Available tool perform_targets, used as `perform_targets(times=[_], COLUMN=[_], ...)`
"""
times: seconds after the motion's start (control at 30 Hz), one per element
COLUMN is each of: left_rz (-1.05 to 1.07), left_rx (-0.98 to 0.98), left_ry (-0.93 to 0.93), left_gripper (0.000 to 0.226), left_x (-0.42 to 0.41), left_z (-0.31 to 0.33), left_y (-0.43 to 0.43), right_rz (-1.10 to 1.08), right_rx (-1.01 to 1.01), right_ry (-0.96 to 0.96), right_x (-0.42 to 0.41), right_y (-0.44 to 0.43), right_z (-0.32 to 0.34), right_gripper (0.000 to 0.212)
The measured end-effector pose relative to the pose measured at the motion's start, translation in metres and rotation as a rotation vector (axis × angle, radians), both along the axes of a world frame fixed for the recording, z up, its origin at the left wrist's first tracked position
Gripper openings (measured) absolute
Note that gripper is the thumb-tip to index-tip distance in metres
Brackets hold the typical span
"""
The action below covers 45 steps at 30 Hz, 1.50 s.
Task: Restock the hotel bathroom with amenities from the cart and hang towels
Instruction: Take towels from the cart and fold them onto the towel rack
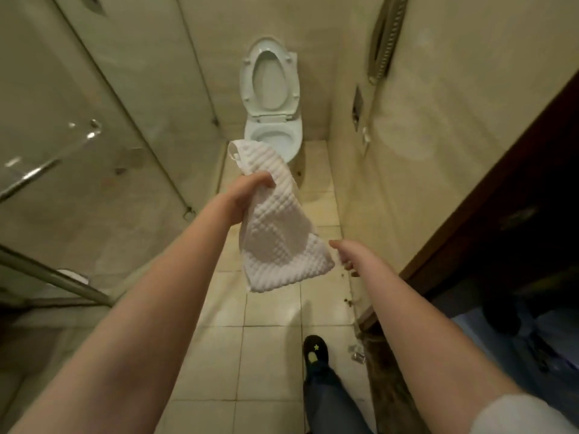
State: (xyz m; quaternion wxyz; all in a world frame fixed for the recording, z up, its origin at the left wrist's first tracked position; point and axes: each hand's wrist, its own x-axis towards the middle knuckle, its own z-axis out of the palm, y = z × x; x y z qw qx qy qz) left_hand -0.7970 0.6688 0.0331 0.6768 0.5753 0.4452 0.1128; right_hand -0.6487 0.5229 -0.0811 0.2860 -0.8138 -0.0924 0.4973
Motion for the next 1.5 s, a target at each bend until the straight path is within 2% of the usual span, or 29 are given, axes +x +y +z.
perform_targets(times=[0.07,0.13,0.23,0.3,0.33,0.4,0.5,0.63,0.77,0.93,1.03,1.17,1.27,1.33,1.43,1.5], left_rz=[-0.025,-0.071,-0.181,-0.254,-0.288,-0.357,-0.43,-0.486,-0.48,-0.453,-0.412,-0.373,-0.327,-0.279,-0.173,-0.076], left_rx=[0.039,0.087,0.175,0.274,0.323,0.406,0.504,0.55,0.612,0.723,0.805,0.917,0.961,0.985,1.014,1.058], left_ry=[0.002,0.031,0.136,0.265,0.333,0.431,0.476,0.477,0.45,0.349,0.267,0.141,0.059,0.001,-0.105,-0.136], left_gripper=[0.022,0.023,0.021,0.031,0.036,0.032,0.023,0.02,0.023,0.014,0.021,0.018,0.009,0.017,0.013,0.028], left_x=[0.005,0.016,0.036,0.048,0.054,0.065,0.082,0.101,0.114,0.139,0.162,0.198,0.229,0.251,0.287,0.312], left_z=[0.022,0.048,0.089,0.117,0.128,0.145,0.155,0.157,0.154,0.16,0.172,0.196,0.215,0.226,0.241,0.248], left_y=[0.037,0.074,0.129,0.162,0.178,0.209,0.26,0.329,0.407,0.504,0.554,0.607,0.645,0.67,0.705,0.732], right_rz=[-0.01,-0.028,-0.006,0.106,0.184,0.349,0.592,0.719,0.667,0.526,0.41,0.31,0.229,0.182,0.134,0.102], right_rx=[0.154,0.36,0.657,0.77,0.798,0.799,0.767,0.67,0.626,0.664,0.787,0.896,0.968,1.031,1.107,1.177], right_ry=[-0.036,0.03,0.091,0.105,0.109,0.111,0.135,0.204,0.225,0.185,0.065,-0.05,-0.148,-0.216,-0.266,-0.261], right_x=[0.014,0.029,0.057,0.076,0.085,0.102,0.113,0.126,0.146,0.167,0.182,0.207,0.234,0.254,0.288,0.312], right_y=[0.051,0.104,0.182,0.229,0.25,0.288,0.337,0.41,0.474,0.545,0.581,0.627,0.665,0.693,0.738,0.765], right_z=[0.013,0.036,0.079,0.107,0.118,0.138,0.164,0.17,0.167,0.185,0.207,0.24,0.261,0.274,0.292,0.306], right_gripper=[0.065,0.076,0.081,0.085,0.087,0.086,0.069,0.042,0.045,0.065,0.045,0.044,0.029,0.027,0.027,0.028])
